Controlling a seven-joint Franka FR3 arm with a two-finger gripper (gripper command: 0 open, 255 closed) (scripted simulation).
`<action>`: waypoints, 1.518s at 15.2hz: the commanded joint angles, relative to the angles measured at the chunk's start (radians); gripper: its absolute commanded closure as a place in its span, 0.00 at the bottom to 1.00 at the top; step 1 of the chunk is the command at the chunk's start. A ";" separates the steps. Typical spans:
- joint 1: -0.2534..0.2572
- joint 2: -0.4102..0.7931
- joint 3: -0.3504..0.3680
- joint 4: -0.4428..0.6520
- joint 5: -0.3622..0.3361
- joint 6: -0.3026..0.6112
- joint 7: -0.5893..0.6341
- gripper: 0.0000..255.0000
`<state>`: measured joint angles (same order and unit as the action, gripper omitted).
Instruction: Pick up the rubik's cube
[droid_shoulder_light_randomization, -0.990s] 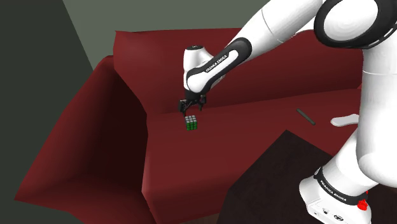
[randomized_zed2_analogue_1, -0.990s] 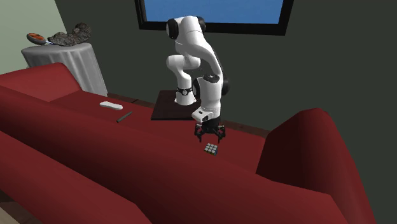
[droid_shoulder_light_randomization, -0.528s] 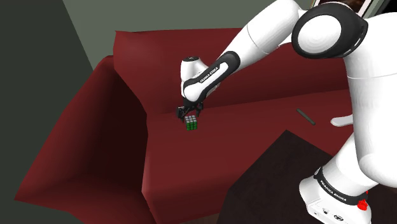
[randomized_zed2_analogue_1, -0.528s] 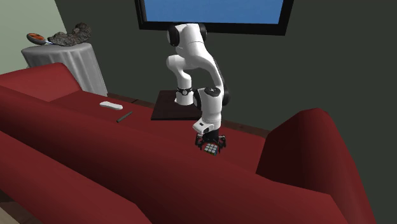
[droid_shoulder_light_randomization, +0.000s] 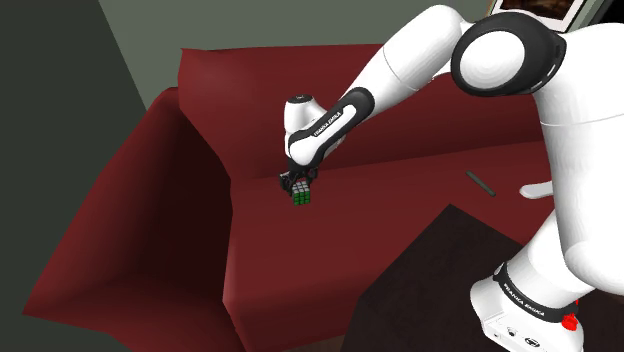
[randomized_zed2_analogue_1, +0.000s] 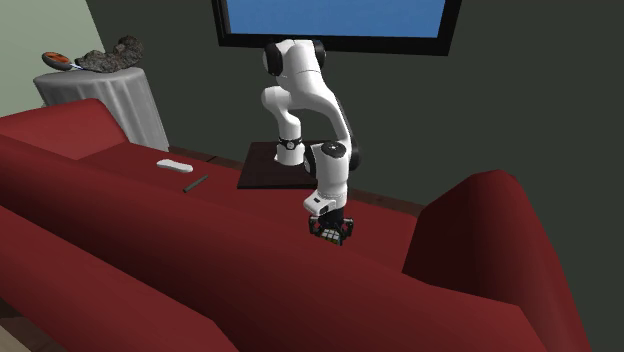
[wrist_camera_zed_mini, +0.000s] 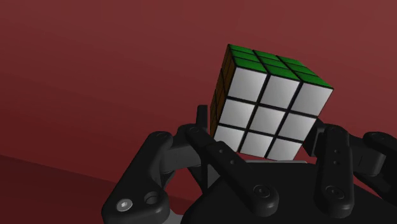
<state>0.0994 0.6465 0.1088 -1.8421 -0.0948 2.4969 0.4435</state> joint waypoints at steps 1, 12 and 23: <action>0.000 0.001 0.000 0.000 0.000 0.000 0.000 1.00; -0.005 -0.060 0.007 -0.009 0.008 -0.052 -0.004 1.00; -0.012 -0.146 0.016 -0.008 0.021 -0.139 -0.012 1.00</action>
